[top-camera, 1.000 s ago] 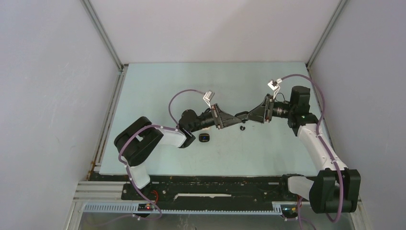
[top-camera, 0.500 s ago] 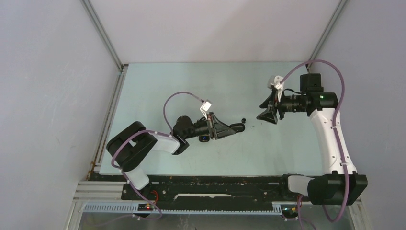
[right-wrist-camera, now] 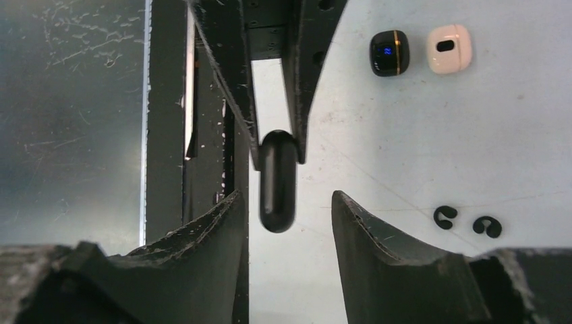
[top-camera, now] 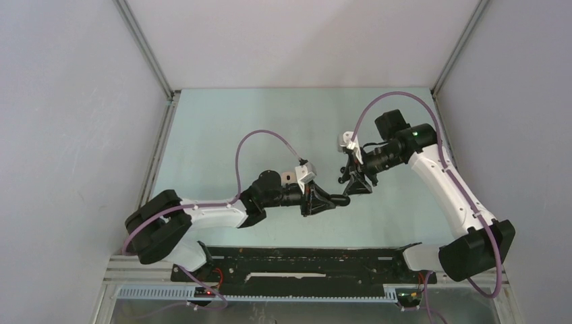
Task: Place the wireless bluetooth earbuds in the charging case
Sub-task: Open the charging case.
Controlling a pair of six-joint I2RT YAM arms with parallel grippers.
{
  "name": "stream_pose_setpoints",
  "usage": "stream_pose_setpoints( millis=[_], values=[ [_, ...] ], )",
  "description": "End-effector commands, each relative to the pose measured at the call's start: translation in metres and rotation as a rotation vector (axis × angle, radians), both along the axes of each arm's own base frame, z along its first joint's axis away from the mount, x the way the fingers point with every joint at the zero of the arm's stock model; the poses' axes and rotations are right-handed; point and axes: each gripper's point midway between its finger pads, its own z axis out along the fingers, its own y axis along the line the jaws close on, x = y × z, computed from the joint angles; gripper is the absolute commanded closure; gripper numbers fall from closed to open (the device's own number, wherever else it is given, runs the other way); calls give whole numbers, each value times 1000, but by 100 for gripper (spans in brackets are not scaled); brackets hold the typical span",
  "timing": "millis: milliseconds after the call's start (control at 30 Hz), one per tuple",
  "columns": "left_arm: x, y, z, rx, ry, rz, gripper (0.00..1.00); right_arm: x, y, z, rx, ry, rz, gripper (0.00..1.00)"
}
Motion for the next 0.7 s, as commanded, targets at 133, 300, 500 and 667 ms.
stream_pose_setpoints(
  millis=[133, 300, 500, 667],
  values=[
    [16, 6, 18, 21, -170, 82, 100, -9, 11, -7, -38, 54, 25, 48],
    [13, 7, 24, 10, -203, 81, 100, -5, 13, -18, -54, 77, -4, 46],
    [10, 6, 27, -1, -205, 74, 100, -2, 16, -27, -63, 102, -13, 45],
    [12, 7, 31, -18, -206, 92, 99, -7, 19, -31, -69, 129, 9, 49]
  ],
)
